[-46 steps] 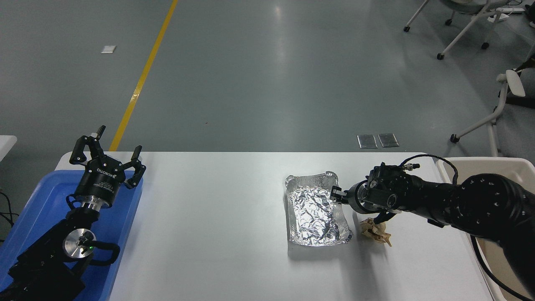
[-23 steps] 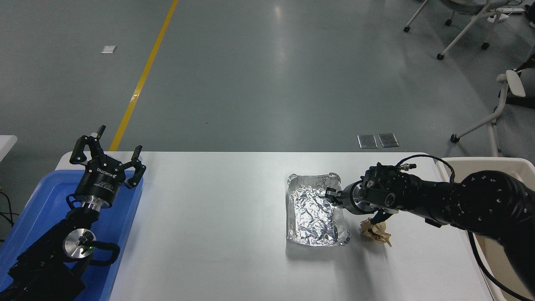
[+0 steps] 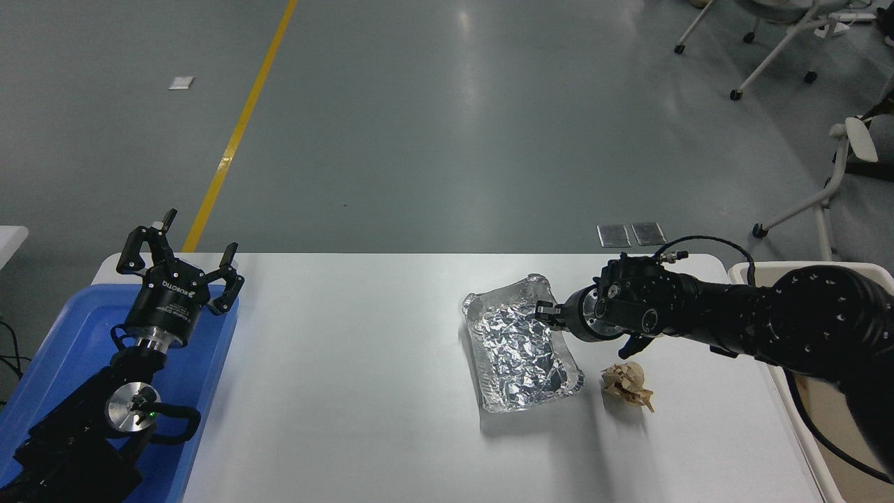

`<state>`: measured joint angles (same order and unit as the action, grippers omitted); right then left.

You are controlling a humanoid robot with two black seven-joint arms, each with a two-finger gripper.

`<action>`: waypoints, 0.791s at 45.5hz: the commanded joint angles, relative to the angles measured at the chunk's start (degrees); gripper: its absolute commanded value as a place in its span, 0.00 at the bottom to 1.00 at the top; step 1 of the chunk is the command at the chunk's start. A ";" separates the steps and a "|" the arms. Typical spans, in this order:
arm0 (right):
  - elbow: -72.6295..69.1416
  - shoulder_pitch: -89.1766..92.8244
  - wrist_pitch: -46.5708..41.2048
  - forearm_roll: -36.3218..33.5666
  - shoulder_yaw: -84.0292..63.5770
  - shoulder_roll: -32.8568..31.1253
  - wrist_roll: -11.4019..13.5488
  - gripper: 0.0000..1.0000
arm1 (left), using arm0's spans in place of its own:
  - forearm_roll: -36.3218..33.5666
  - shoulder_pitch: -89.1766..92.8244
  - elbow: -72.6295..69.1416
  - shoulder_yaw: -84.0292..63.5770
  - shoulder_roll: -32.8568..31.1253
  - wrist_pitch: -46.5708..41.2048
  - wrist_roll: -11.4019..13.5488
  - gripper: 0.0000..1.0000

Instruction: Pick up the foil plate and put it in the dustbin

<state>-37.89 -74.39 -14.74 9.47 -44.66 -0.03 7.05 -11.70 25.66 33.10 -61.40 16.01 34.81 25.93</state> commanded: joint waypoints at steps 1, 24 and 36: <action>-4.91 -9.97 -4.50 -0.24 0.98 -2.51 -0.11 0.00 | 0.01 0.00 -0.05 0.05 -0.01 0.00 0.00 0.98; -25.74 -37.23 -12.33 -0.59 0.98 -19.30 -0.11 0.00 | 0.01 0.00 0.04 0.06 0.07 0.00 0.09 0.98; -28.82 -43.03 -15.66 -0.68 0.89 -23.43 -0.11 0.00 | 0.01 0.00 -0.05 -0.03 -0.01 0.00 0.00 0.98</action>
<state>-62.28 -110.74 -27.42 8.85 -43.73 -18.91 6.95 -11.70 25.66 33.09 -61.39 16.03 34.81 25.93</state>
